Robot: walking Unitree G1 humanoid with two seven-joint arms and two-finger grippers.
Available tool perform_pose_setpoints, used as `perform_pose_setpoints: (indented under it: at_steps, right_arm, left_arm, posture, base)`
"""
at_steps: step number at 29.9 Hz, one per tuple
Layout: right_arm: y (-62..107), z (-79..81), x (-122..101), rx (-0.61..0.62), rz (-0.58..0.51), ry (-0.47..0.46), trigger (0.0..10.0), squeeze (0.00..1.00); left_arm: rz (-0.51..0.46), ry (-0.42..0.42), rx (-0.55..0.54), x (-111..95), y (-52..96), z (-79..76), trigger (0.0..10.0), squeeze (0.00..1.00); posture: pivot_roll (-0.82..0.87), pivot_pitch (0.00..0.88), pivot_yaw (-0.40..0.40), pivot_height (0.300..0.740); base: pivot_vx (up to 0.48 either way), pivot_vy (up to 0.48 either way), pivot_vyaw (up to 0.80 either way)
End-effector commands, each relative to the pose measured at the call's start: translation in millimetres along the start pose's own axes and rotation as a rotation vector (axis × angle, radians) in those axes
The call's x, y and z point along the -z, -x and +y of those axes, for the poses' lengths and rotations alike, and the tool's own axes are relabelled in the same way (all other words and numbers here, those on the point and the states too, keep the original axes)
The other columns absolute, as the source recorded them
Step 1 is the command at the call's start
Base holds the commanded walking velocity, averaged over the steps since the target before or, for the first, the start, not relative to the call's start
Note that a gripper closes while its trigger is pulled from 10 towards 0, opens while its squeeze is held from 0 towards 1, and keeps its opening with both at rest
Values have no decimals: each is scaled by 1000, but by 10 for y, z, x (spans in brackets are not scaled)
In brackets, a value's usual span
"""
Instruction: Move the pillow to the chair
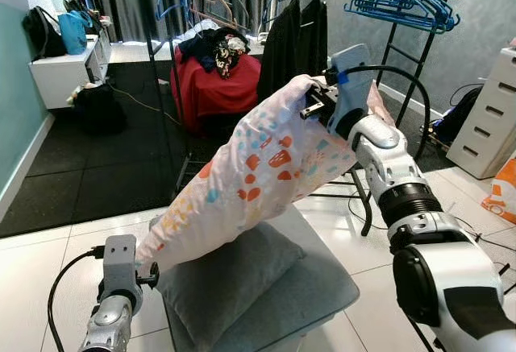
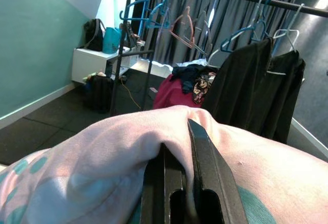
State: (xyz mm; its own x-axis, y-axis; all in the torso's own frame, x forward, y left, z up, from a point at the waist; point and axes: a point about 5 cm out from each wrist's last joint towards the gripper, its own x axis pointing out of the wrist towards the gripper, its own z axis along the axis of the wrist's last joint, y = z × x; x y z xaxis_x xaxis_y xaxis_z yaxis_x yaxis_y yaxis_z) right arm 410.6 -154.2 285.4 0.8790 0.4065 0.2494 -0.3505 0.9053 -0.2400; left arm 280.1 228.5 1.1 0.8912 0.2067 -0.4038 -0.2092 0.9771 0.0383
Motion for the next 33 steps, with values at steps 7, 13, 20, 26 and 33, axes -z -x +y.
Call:
perform_pose_setpoints:
  at_steps: [7, 13, 20, 26, 33]
  right_arm:
    - [-12, -279, -758, 78, -289, 10, 10000, 0]
    - [126, -158, -1436, -208, -539, -174, 10000, 0]
    - [292, 157, -1378, -478, -523, -225, 10000, 0]
    - [501, 517, -1094, -695, -408, -306, 10000, 0]
    - [511, 657, -907, -680, -332, -386, 10000, 0]
  left_arm:
    - [33, -7, 11, 75, 19, -35, 10000, 0]
    - [21, -7, 9, 51, 14, -33, 10000, 0]
    - [6, -7, 4, 21, 6, -24, 10000, 0]
    - [-24, -14, 0, -55, -15, -4, 10000, 0]
    - [-43, -19, 4, -111, -28, 9, 10000, 0]
  posture:
    - [-162, 0, -66, 740]
    - [-167, 0, -68, 740]
    - [-174, 0, -64, 740]
    - [-174, 0, -61, 740]
    - [-175, 0, -53, 740]
  base:
    - [0, 0, 0]
    - [0, 0, 0]
    - [0, 0, 0]
    - [0, 0, 0]
    - [0, 0, -166]
